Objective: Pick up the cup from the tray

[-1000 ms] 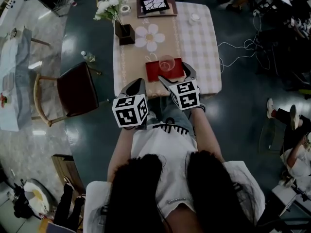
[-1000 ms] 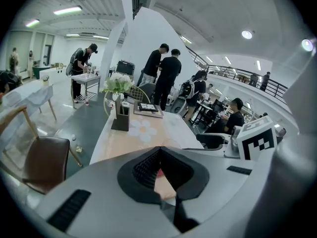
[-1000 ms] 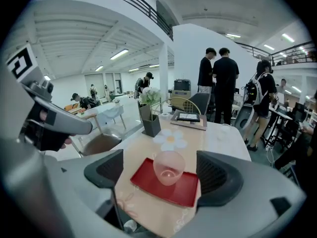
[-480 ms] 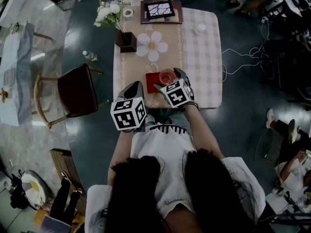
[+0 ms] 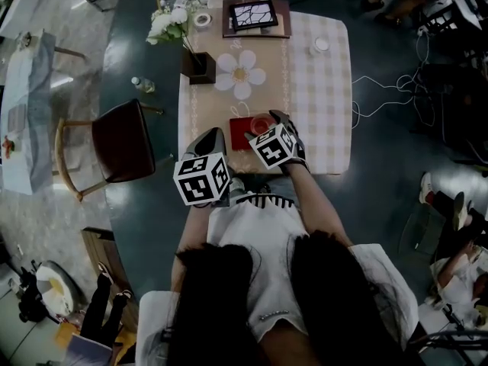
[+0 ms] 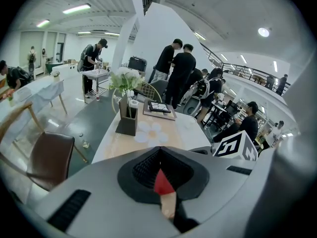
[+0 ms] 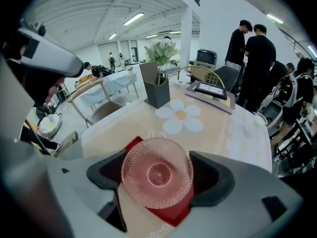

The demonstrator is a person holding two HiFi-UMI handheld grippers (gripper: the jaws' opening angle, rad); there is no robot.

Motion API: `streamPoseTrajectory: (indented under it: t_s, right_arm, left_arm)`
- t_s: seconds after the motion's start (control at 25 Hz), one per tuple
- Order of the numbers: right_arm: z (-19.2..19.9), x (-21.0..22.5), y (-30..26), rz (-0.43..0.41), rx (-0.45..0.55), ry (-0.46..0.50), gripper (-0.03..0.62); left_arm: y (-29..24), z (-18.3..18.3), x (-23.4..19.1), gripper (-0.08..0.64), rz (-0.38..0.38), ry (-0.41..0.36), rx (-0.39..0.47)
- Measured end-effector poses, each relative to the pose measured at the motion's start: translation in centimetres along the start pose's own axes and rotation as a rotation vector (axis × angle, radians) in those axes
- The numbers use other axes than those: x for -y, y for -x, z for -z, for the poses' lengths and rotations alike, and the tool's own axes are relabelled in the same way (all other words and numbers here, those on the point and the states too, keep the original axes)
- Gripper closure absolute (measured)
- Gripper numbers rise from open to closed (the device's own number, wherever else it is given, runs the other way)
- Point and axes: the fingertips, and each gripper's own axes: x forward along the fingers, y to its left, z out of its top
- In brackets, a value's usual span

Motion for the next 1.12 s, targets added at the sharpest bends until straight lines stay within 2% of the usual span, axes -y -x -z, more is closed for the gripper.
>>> streamPoseTrajectory:
  t_s: [0.24, 0.48, 0.6, 0.88, 1.12]
  right_arm:
    - [-0.3, 0.3, 0.5, -0.007, 0.008, -0.019, 0.192]
    - [-0.8, 2.5, 3.4, 0.053, 0.055, -0.037, 0.193]
    - [1.1, 4.7, 4.9, 0.103, 0.039, -0.069, 0.192]
    - [7.0, 8.8, 7.0, 0.18, -0.001, -0.217, 0.192]
    - [9.9, 10.4, 7.4, 0.19, -0.018, -0.222, 0.192]
  left_arm:
    - [-0.4, 0.0, 0.6, 0.552, 0.013, -0.01, -0.003]
    - [-1.1, -0.1, 1.7, 0.552, 0.049, -0.025, -0.009]
    - [-1.7, 0.0, 3.0, 0.552, 0.08, -0.046, -0.017]
    - [-3.2, -0.1, 5.9, 0.552, 0.141, -0.099, -0.038]
    - [-4.0, -0.2, 7.2, 0.552, 0.166, -0.121, -0.046]
